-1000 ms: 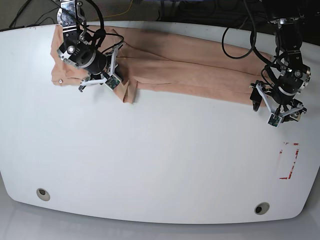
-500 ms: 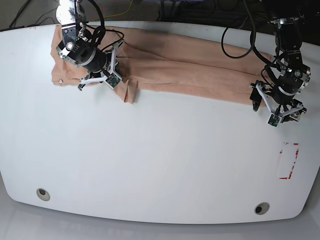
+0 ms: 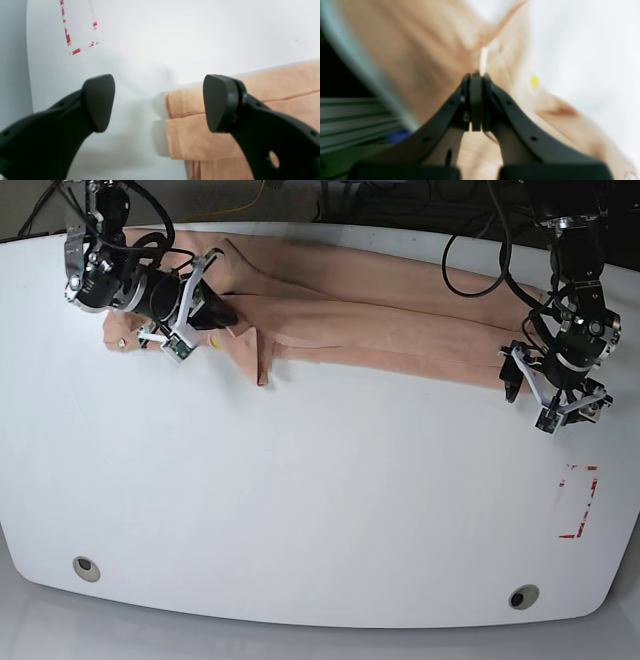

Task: Layout the t-shirt on the table in an organized manner, then fold the t-shirt properly
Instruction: 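Pull the folded corner over with the right gripper, exposing the smiley patch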

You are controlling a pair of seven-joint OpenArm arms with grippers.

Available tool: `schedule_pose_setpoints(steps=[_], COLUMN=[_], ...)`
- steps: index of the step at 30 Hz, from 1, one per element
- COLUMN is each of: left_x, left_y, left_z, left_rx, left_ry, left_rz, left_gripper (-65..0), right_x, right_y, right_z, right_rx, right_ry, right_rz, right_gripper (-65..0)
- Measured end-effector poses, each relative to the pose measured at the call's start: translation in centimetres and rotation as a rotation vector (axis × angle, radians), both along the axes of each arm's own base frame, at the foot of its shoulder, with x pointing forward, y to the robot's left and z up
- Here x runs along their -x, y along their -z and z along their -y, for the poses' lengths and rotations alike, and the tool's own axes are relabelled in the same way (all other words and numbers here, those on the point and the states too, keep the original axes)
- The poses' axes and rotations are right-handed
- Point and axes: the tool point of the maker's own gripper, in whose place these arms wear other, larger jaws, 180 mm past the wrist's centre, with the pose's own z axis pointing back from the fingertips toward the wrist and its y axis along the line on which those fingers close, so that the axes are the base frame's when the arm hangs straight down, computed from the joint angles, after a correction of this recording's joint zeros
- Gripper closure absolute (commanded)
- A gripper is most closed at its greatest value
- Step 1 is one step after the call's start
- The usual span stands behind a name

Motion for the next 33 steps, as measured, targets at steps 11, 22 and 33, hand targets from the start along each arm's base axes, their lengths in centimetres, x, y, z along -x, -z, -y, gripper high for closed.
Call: schedule_pose_setpoints(steps=[11,22,33], left_x=[0.0,0.0,0.0], left_y=[0.0,0.0,0.0], left_z=[0.1,0.0,0.1], left_rx=[0.000,-0.002,-0.002], left_ry=[0.003,0.003,0.003], left_rz=[-0.001,-0.002,-0.002], left_gripper=[-52.3,-52.3,-52.3], right_x=[3.7,8.6,9.4], right_y=[0.1,1.7,2.1], right_z=[1.3,2.1,2.5], right_rx=[-0.030,-0.012,0.011], right_ry=[-0.050,-0.071,-0.078], right_rz=[-0.124,-0.266,-0.287], right_gripper=[0.0,0.0,-4.4])
